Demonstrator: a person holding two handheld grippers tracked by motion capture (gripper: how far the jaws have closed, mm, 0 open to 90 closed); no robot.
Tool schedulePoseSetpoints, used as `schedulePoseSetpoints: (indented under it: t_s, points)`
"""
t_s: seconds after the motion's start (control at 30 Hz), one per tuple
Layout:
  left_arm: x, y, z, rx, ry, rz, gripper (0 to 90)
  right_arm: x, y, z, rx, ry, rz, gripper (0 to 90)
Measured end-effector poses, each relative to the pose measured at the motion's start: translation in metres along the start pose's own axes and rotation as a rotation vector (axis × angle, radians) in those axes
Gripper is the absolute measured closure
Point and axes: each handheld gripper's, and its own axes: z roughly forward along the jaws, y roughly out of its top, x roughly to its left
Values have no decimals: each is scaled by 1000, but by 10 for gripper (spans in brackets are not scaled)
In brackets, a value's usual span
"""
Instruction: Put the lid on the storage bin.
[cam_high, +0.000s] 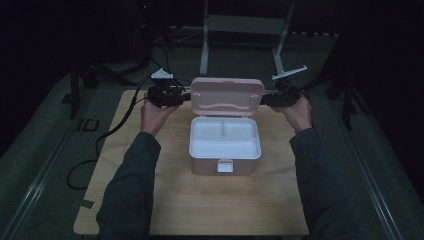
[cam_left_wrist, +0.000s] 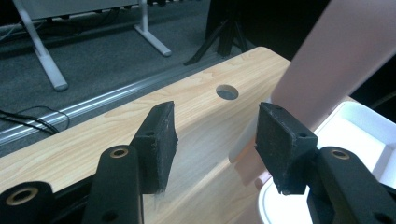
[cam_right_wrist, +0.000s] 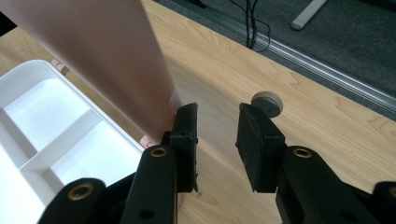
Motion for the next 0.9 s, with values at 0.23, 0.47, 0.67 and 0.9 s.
schedulePoseSetpoints:
  t_s: [0.23,0.47,0.67,0.9]
  points:
    - [-3,-2,-2,0,6,11,478,0,-3,-2,-8,11,-4,696]
    - [-6,-4,-4,-3,5,7,488,2,-6,-4,-12,19,-4,712]
    - [-10,-6,-6,-7,0,4,498,4,-10,-7,-18,23,-11,715]
    - [-13,-11,-10,-17,-11,-1,500,7,-14,-10,-29,26,-18,715]
